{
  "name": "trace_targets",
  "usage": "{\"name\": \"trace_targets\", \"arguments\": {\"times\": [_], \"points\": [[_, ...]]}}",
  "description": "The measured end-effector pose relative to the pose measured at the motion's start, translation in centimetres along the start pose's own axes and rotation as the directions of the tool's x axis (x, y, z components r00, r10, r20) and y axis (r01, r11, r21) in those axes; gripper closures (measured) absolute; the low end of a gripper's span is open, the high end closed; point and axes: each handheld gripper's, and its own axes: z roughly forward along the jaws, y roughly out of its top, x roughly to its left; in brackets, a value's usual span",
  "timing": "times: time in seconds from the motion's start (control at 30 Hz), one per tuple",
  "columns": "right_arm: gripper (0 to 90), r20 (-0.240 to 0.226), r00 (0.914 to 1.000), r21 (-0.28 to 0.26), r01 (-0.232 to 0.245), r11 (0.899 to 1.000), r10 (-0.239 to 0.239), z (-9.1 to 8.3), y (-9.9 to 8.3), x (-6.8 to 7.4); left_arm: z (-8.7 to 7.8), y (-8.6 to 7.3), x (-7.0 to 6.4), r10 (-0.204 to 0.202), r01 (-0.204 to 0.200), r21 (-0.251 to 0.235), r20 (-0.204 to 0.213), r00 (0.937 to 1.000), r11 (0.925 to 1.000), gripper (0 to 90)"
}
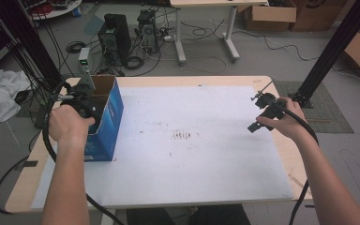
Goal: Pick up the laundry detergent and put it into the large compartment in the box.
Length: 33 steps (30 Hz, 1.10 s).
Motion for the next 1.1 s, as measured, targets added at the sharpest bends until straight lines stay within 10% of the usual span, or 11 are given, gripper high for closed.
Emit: {"name": "trace_targets", "arguments": {"times": [1.1], "points": [[25.5, 0.0, 1.0, -0.006, 0.005, 1.0, -0.005, -0.17, 0.01, 0.16, -0.08, -0.11, 0.08, -0.003, 0.003, -0.002, 0.007, 1.0, 1.0, 36.0]]}}
